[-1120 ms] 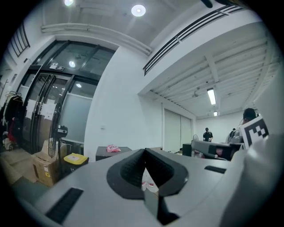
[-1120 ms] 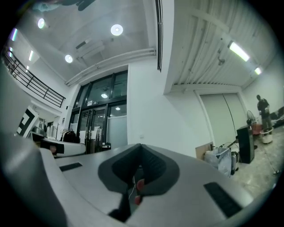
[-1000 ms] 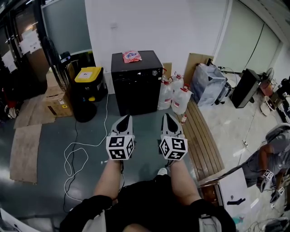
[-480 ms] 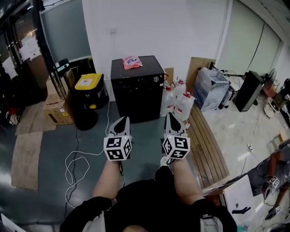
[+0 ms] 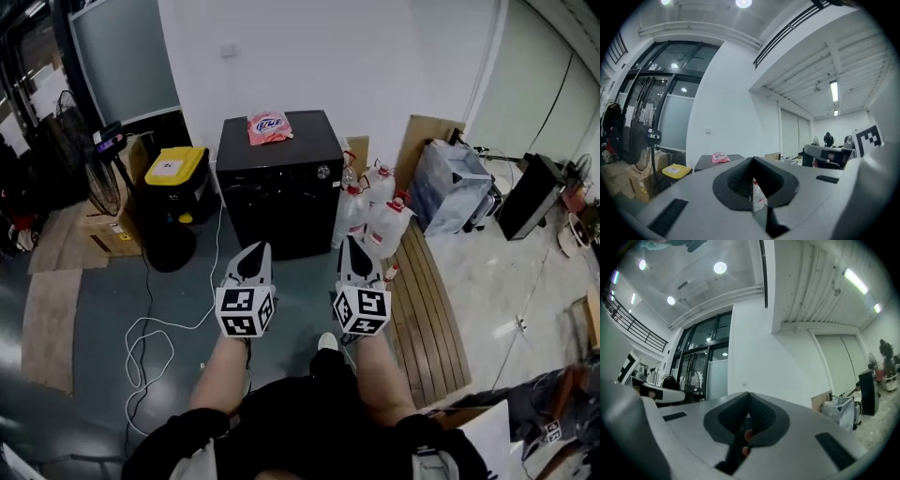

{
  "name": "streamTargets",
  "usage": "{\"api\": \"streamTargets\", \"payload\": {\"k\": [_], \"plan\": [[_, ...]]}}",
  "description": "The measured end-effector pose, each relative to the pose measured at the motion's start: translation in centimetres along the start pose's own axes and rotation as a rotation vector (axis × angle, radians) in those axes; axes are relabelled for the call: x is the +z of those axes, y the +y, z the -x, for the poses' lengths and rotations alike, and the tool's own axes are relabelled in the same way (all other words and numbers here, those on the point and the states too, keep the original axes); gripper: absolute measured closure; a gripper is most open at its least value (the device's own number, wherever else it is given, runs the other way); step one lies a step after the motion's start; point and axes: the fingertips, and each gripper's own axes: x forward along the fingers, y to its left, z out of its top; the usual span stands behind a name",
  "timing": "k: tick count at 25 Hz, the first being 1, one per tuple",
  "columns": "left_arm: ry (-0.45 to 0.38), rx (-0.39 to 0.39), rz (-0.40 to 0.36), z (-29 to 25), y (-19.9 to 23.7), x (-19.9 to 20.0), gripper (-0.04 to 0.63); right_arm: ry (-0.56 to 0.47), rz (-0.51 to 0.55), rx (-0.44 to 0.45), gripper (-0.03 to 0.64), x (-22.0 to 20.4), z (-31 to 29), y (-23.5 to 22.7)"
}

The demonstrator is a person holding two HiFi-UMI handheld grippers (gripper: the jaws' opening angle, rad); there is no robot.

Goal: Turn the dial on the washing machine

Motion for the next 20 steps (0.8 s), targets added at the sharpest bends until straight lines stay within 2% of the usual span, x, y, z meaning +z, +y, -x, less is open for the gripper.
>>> {"api": "streamTargets", "payload": {"k": [5,11,16,20], "plan": [[0.045,0.015,0.016,-10.4,-0.6,-0.4,0.583,0.029,-0.006,0.049,0.617,-1.0,-8.7,-5.1],[0.065,0.070,0.020,-20.6,-0.5,1.1,0.583,0.065,-0.059,0.104,0.616,-1.7,-18.1,-10.9],[0.079,0.119,0.017,-25.4,-0.3,1.7,0.583,0.078,-0.069,0.145,0.617,-2.4,-23.5,-13.8],[0.105,0.132,0.009,-27.5,0.2,1.0,0.583,0.095,-0.072,0.166,0.616,-3.4,-26.1,-14.2]]}}
